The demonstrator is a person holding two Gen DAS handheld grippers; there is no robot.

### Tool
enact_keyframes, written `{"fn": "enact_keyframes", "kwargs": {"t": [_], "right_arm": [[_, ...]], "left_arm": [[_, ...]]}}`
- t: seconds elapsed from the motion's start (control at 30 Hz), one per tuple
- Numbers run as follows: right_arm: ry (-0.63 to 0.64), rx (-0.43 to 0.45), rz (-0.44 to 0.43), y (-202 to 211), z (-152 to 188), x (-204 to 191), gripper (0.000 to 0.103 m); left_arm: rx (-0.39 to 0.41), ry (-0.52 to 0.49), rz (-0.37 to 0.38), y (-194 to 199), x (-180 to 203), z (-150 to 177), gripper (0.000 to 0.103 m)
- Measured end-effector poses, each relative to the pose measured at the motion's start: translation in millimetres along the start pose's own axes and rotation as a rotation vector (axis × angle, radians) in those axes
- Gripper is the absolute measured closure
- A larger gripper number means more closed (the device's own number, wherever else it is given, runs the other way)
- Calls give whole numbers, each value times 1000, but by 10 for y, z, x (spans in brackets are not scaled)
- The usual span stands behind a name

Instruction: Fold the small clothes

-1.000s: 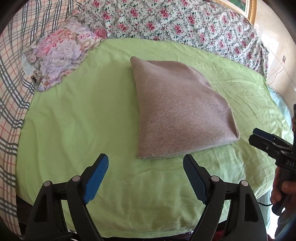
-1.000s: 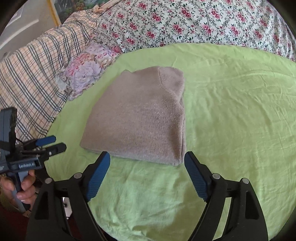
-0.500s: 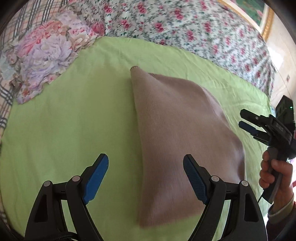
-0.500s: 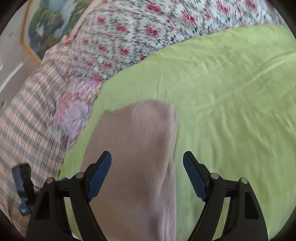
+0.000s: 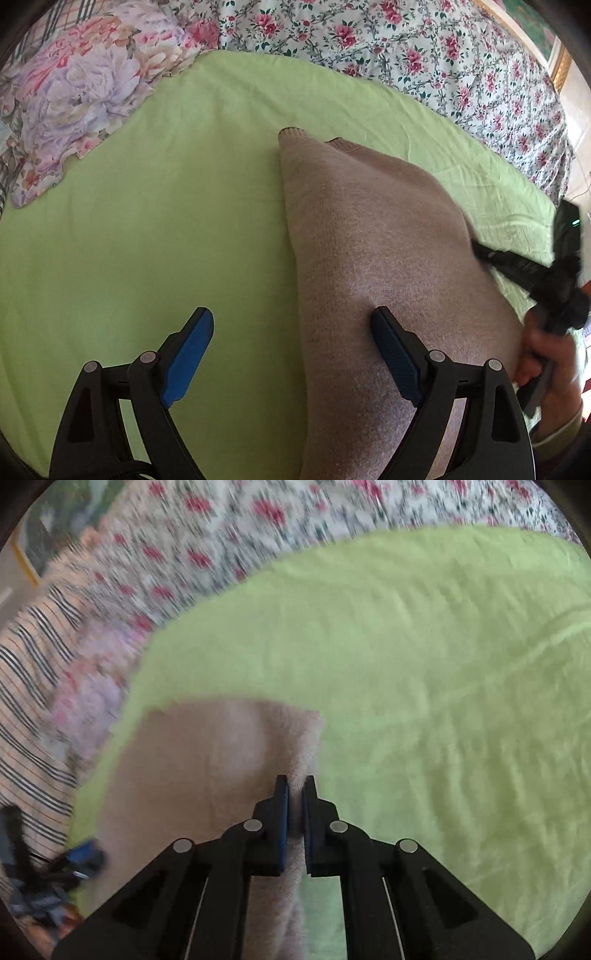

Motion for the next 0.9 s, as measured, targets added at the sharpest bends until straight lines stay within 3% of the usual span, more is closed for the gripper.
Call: {"fn": "enact_keyframes", "kwargs": {"t": [0.1, 0.17, 0.23, 0.53, 0.9], "right_arm": [[-21, 27, -23, 140, -49, -42, 91], [-33, 42, -44, 309, -48, -78, 81], [-35, 67, -66, 464, -22, -97, 63], [-2, 65, -132, 953, 489, -331, 51], [178, 57, -95, 1264, 1020, -668, 29]], "left_arm": [[13, -12, -18, 60, 21, 6, 15], [19, -12, -25, 123, 31, 29, 15], [29, -9, -23, 208, 32, 54, 15], [62, -68, -44, 599, 107, 395, 15], [47, -140, -101, 822, 188, 871, 15]]}}
Point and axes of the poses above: each gripper's, at about its wrist camera, not at the fingertips, and y roughly against the way its jaws point, x to its right, z to its underside, the point moved 4 cm from there along -y, roughly the way its jaws point, and after that the axes turned 3 degrees about y, right-handed, at the moved point
